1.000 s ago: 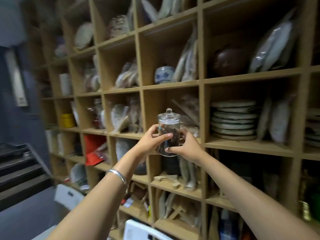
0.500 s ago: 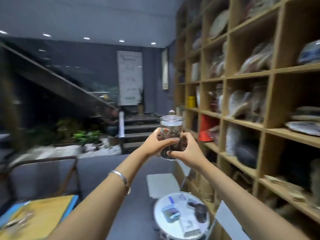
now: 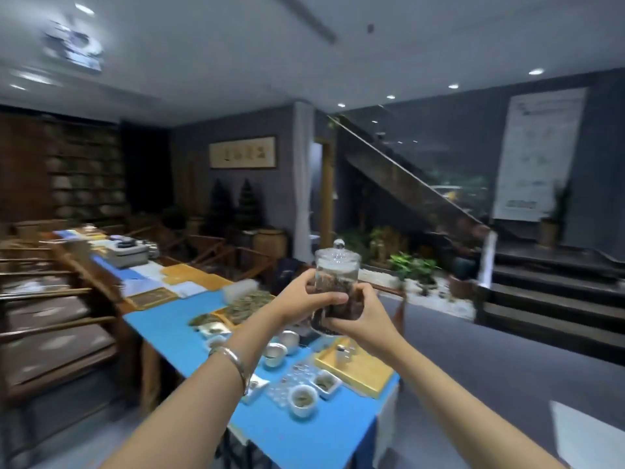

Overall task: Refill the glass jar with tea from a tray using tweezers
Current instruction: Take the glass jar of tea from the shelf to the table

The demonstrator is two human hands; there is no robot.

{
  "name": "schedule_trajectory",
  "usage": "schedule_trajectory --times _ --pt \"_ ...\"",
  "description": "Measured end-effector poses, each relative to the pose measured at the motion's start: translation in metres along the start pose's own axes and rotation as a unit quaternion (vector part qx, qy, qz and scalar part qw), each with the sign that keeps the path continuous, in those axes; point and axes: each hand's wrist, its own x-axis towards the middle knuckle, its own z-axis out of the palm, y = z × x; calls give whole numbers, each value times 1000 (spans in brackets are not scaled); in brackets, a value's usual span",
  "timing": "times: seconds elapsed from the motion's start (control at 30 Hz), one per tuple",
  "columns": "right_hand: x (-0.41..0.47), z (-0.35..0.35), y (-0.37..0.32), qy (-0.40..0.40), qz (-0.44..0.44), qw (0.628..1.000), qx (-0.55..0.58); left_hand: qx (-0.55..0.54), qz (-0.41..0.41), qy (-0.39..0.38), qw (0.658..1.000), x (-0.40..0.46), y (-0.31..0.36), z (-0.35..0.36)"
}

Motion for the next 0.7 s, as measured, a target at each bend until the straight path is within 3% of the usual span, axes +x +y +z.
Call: schedule_trajectory --times 0.4,0.7 --pt "83 383 -87 -187 -98 973 95 57 -89 208 972 -147 -44 -360" --pt "106 580 -106 -290 -116 940 135 93 -110 285 948 -220 -89 -507"
